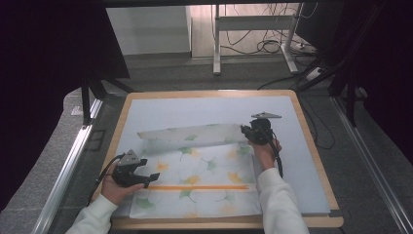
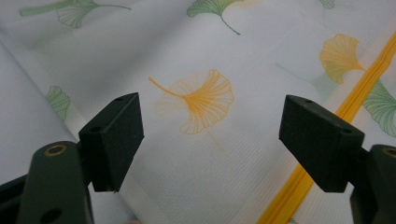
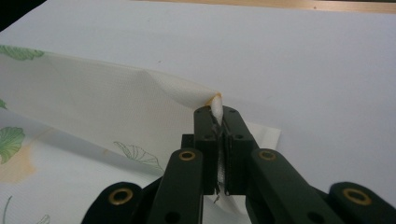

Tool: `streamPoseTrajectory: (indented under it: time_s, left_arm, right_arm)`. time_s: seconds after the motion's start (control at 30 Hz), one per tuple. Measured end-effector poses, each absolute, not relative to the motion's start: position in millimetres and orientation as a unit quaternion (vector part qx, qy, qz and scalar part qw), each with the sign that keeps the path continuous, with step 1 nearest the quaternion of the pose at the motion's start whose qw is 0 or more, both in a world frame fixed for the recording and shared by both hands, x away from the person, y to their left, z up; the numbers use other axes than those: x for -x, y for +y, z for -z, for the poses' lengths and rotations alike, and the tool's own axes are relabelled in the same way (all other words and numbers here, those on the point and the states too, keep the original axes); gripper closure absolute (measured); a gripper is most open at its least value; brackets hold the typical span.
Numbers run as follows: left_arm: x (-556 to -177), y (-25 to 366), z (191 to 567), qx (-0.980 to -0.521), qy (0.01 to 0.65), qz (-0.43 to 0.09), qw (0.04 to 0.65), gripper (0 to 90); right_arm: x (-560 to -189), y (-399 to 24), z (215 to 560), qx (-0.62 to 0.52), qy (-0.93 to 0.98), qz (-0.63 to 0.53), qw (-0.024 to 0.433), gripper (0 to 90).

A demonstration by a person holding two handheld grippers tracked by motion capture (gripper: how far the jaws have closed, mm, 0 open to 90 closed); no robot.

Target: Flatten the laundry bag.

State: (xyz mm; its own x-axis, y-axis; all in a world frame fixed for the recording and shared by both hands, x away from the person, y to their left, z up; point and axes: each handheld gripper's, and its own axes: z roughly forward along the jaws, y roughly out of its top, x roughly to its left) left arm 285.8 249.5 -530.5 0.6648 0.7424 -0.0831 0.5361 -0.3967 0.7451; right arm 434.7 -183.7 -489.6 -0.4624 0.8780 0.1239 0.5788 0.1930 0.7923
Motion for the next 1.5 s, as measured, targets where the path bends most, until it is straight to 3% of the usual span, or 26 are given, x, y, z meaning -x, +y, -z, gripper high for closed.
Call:
streamPoseTrajectory:
  time_s: [0.97,1.03,1.07,1.27,1.5]
  left_arm:
    - [-286,249,531,-0.826,0.388,-0.135,0.386,21.8]
    - [-286,250,531,-0.826,0.388,-0.136,0.387,21.8]
    - [-286,250,531,-0.826,0.387,-0.136,0.387,21.7]
    - [-285,250,530,-0.825,0.387,-0.137,0.388,21.8]
    - [-285,250,530,-0.825,0.387,-0.138,0.387,21.7]
  right_arm:
    - [-456,-197,497,-0.510,0.727,-0.422,0.182,81.9]
    - [-457,-199,496,-0.512,0.724,-0.424,0.183,76.3]
    - [-457,-200,494,-0.514,0.722,-0.420,0.193,66.9]
    - [-454,-206,486,-0.531,0.704,-0.419,0.218,50.5]
    - [-445,-207,472,-0.522,0.699,-0.432,0.229,47.2]
